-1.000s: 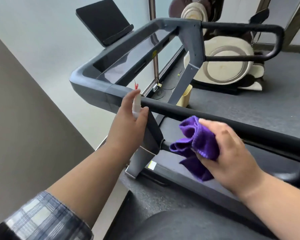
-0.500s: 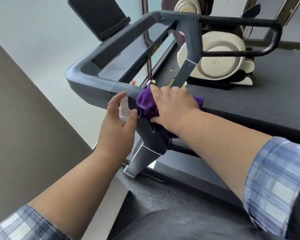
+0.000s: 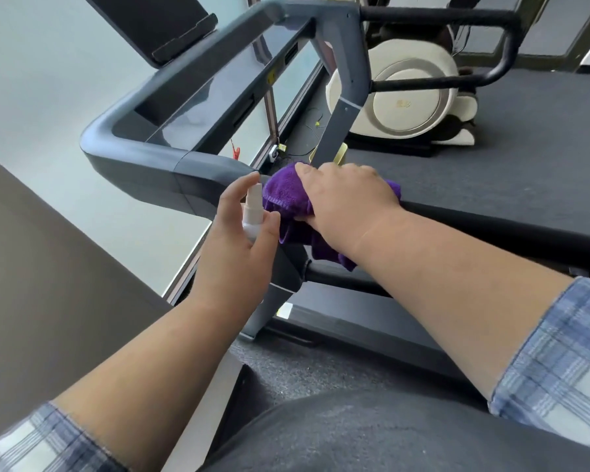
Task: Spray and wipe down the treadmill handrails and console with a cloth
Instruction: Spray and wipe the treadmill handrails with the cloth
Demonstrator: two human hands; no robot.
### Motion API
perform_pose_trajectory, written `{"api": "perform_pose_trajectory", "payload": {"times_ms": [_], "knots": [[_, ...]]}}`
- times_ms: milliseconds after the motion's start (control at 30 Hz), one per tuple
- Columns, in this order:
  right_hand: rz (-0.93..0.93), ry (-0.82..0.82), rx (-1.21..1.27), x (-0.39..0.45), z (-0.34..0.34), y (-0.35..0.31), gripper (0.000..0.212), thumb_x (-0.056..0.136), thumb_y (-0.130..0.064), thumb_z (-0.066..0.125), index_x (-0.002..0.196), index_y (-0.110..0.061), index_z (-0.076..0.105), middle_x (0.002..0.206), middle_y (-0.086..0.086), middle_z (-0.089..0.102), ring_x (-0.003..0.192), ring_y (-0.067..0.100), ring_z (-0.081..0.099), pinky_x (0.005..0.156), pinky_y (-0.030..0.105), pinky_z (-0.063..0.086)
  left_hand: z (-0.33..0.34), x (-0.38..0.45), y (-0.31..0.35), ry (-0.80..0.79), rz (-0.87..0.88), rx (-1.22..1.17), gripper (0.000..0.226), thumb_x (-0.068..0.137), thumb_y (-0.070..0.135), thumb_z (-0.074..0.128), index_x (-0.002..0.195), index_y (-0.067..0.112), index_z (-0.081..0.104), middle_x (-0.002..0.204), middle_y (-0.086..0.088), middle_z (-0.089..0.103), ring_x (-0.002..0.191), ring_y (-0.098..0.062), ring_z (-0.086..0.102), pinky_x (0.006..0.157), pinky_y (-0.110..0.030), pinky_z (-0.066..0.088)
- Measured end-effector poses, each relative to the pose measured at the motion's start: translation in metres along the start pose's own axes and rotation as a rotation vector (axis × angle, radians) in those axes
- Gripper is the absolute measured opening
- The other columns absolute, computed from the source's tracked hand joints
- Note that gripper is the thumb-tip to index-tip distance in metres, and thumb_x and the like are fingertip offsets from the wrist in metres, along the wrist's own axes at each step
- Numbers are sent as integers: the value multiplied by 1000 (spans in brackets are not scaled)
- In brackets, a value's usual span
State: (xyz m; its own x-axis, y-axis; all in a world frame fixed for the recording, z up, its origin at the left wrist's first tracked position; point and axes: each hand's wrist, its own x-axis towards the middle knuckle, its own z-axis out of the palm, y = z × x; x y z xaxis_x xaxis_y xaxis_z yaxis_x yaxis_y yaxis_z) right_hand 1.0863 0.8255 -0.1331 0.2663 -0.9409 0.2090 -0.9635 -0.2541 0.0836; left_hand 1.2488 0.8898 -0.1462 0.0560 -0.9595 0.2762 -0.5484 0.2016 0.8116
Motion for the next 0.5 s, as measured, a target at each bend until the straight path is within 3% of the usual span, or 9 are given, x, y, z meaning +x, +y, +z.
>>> {"api": "perform_pose_trajectory", "payload": {"times_ms": [33,100,267,367,500], "knots": [[0,-5,8,-7,-1,9,63,96,-46,54,150,-22,30,125,7,59,110,35,59,86,44,43,5,-3,5,-1,-11,-11,41,98,33,56,128,54,38,71,4,54,66,-12,58,61,-22,45],[-4,-22,25,-22,-3,27,63,95,-48,54,148,-23,31,123,7,59,109,35,59,86,44,43,18,-9,15,-10,-31,-13,42,97,33,57,128,55,38,73,8,51,66,-20,56,62,-27,47],[-12,-38,15,-62,-8,77,58,94,-45,59,143,-25,35,114,4,61,101,33,61,80,42,44,51,-23,44,-25,-46,-1,42,96,38,55,127,59,36,85,10,56,66,-14,56,62,-30,43],[-5,-58,44,-86,-12,107,53,93,-50,60,135,-26,40,109,4,61,96,34,62,77,42,43,71,-33,66,-32,-46,-1,42,95,38,55,127,58,37,81,9,56,65,-17,56,63,-32,44],[-11,-95,85,-119,-16,153,60,92,-58,58,140,-28,39,117,5,60,102,34,62,81,43,45,104,-52,95,-44,-23,12,42,96,36,55,126,59,37,72,4,55,57,-13,50,60,-29,45]]}}
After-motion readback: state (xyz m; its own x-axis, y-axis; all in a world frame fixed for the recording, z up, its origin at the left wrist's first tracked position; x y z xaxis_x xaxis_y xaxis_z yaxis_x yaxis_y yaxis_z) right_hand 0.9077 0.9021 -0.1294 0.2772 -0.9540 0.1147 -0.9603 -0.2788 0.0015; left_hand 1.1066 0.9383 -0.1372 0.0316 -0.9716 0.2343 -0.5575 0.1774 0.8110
